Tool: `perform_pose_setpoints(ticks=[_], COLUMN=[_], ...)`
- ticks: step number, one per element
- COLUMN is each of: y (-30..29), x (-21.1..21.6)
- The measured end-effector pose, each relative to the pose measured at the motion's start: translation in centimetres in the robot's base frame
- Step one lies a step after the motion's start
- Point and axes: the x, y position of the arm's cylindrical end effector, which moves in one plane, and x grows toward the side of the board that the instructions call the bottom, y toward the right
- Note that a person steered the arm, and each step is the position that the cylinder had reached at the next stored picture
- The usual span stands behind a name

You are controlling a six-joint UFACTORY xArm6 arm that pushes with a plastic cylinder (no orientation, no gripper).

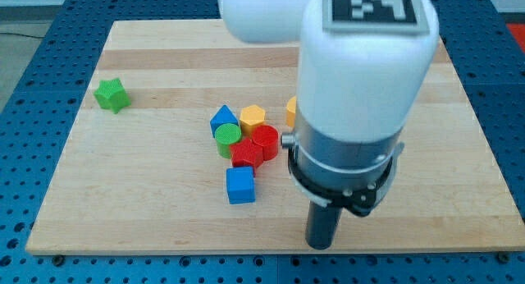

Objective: Move red star and blue cube towards center top

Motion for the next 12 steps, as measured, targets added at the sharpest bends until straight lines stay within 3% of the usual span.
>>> perform_pose_setpoints(ticks=[1,3,5,7,8,11,12], y=[-7.2,-11.9,-8.1,-0.9,-1.0,-5.5,-2.7], x=[-2.4,-7.4,-12.2,-13.1,-14.1,-29.2,-30.5])
